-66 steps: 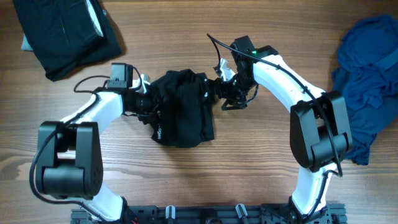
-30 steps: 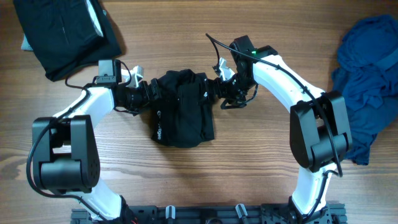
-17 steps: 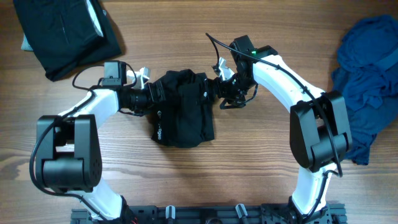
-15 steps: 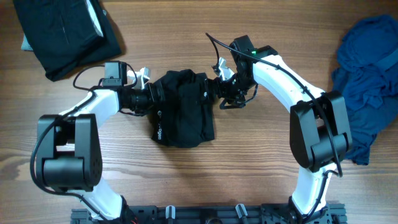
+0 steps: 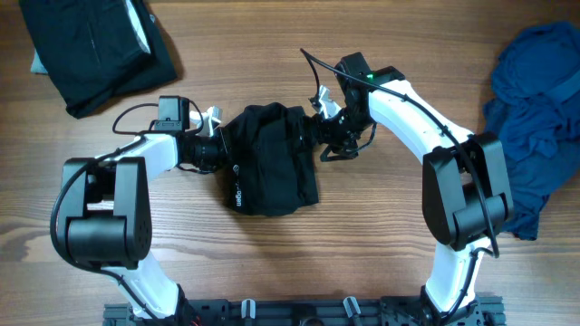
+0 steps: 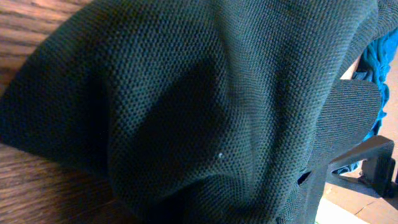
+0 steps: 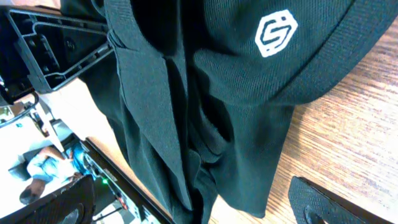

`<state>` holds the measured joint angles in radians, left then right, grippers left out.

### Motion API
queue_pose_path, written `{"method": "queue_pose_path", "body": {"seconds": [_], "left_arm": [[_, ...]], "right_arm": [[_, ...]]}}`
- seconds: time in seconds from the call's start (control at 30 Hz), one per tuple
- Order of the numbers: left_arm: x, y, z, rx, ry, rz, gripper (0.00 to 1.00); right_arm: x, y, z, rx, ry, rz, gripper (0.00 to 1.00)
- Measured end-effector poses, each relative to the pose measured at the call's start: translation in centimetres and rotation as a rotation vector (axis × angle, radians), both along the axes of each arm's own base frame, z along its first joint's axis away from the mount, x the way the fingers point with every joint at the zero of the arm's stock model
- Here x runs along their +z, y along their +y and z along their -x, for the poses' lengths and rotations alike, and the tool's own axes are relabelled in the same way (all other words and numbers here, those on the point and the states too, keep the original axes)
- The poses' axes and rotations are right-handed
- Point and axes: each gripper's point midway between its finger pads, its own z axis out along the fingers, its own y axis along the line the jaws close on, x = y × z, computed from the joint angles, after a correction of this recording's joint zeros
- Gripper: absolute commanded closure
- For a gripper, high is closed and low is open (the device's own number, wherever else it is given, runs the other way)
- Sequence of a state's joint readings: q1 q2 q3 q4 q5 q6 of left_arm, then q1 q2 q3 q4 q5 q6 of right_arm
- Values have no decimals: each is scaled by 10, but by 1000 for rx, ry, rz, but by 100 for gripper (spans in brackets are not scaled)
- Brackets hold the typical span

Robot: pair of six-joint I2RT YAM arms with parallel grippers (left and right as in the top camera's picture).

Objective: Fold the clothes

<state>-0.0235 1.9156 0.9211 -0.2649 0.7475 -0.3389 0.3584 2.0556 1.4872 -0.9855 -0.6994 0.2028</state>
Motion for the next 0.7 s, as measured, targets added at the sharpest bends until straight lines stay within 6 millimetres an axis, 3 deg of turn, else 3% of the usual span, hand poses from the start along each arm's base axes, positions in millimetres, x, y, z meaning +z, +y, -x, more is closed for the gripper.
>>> {"method": "queue_pose_path", "body": {"seconds": [0.13, 0.3, 0.47, 0.7], "left_arm": [[2, -3, -12, -7, -16, -9, 96], [12, 2, -52, 11, -102, -88, 96], [46, 16, -105, 67, -243, -171, 96], [97, 49, -158, 165, -397, -240, 96]], "right_arm": [[0, 0, 0, 0, 2, 1, 0], [0, -1, 4, 0, 17, 6, 0], [0, -3, 7, 0, 36, 13, 0], [0, -3, 9, 0, 44, 16, 0]]}}
